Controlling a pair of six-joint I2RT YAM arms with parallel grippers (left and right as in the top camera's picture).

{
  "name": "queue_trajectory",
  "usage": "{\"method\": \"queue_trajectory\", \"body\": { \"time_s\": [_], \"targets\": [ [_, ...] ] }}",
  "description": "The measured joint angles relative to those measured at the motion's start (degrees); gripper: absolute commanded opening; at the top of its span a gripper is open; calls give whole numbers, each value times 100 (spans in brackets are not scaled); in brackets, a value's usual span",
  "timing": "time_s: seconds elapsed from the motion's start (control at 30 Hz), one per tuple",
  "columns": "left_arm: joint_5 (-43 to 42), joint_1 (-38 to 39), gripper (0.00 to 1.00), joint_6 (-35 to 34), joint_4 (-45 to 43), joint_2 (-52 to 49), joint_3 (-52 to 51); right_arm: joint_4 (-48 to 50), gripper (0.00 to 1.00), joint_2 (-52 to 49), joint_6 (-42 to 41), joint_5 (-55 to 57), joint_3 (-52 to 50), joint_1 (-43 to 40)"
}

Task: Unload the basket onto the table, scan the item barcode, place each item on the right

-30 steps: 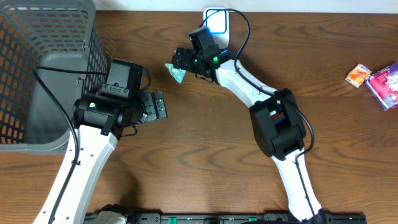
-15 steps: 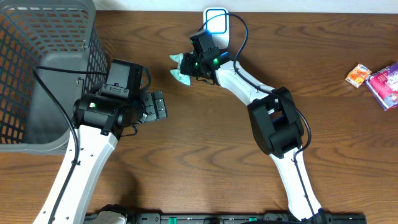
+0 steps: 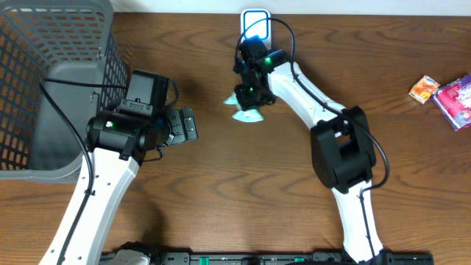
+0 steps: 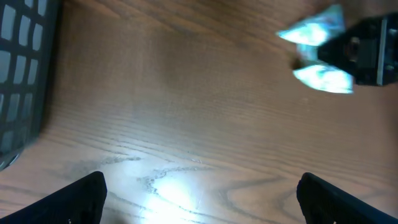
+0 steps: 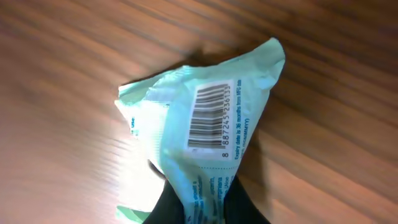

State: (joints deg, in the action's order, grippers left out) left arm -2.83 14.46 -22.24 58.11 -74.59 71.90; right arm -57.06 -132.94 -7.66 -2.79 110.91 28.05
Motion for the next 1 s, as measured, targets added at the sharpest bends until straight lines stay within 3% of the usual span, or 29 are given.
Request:
{"method": "queue_trajectory", "body": {
  "time_s": [0.23, 0.4, 0.7, 0.93, 1.0],
  "targets": [
    [-2, 0, 98, 0, 2, 0, 0, -931, 1, 369, -483, 3335, -2, 153],
    [-2, 0, 98, 0, 0, 0, 0, -1419, 3, 400, -1082, 4813, -24, 247],
    [0, 0, 98, 0, 0, 0, 0, -883, 3, 378, -1379, 5482, -680, 186],
    [0, 0, 98, 0, 0, 0, 0, -363, 13, 195, -1436, 5702, -1386, 179],
    [0, 0, 98, 0, 0, 0, 0, -337, 21, 160, -1449, 5665, -1414, 205]
  ]
}}
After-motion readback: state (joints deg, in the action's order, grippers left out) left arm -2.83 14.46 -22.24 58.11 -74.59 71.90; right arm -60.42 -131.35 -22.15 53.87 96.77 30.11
